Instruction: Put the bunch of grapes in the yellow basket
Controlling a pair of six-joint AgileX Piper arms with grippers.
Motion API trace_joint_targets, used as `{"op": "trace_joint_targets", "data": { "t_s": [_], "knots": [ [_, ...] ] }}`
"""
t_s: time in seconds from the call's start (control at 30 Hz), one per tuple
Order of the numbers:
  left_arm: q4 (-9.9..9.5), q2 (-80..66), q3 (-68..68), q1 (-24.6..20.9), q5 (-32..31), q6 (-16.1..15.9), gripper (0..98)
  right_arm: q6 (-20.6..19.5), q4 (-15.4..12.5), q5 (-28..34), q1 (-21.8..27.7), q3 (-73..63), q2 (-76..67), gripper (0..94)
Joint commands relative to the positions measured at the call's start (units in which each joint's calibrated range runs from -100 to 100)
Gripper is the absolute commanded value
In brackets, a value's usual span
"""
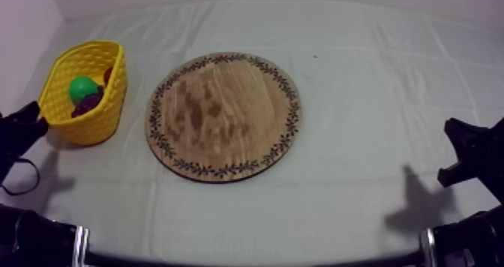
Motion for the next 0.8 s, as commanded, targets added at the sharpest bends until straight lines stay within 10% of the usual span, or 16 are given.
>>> {"op": "trace_joint_targets", "data": {
  "t_s": [0.0,0.37,0.77],
  "knots": [
    [3.06,-1.93,2.46,-0.57,-1.84,-6.54,0.3,-0.02,0.01,0.04,0.02,-0.03,-0.01,0.4],
    [9.37,-12.27,4.10,0.12,6.27,-8.03,0.0,0.00,0.01,0.04,0.02,-0.03,-0.01,0.4],
    [12.11,-17.25,4.12,-0.57,12.01,-7.65,0.0,-0.01,0.01,0.04,0.02,-0.03,-0.01,0.4]
  ]
}}
